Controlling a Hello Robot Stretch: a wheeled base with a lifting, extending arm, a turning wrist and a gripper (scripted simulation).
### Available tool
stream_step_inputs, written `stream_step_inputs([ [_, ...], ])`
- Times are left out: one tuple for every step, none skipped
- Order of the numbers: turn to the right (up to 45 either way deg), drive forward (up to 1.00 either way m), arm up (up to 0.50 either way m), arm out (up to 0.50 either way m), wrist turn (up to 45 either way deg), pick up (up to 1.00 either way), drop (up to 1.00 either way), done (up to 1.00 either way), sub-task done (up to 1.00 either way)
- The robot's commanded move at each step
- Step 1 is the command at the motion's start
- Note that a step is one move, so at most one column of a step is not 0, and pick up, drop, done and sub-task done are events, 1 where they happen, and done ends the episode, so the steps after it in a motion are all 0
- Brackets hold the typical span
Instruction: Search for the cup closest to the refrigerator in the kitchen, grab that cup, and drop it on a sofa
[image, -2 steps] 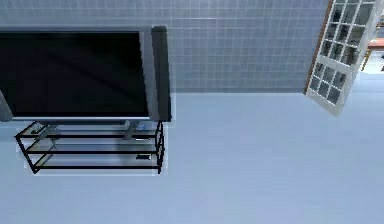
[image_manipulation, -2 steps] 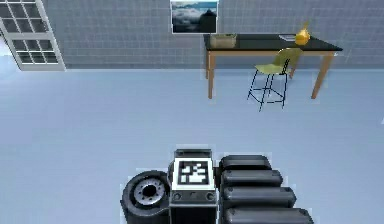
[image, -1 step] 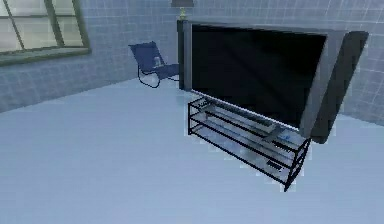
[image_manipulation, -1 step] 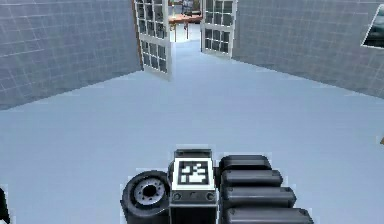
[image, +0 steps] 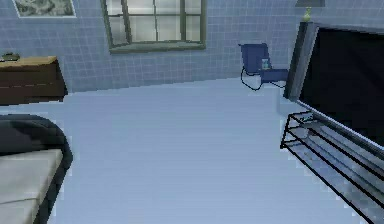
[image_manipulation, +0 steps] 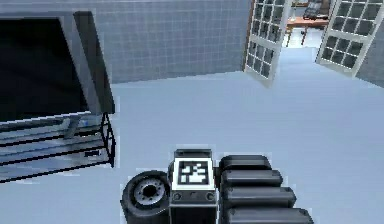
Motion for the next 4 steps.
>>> stream_step_inputs([
  [0.0,0.20,0.00,0.00,0.0,0.00,0.00,0.00,0.00],
  [-18.0,0.00,0.00,0.00,0.0,0.00,0.00,0.00,0.00],
  [0.0,0.80,0.00,0.00,0.0,0.00,0.00,0.00,0.00],
  [45.0,0.00,0.00,0.00,0.0,0.00,0.00,0.00,0.00],
])
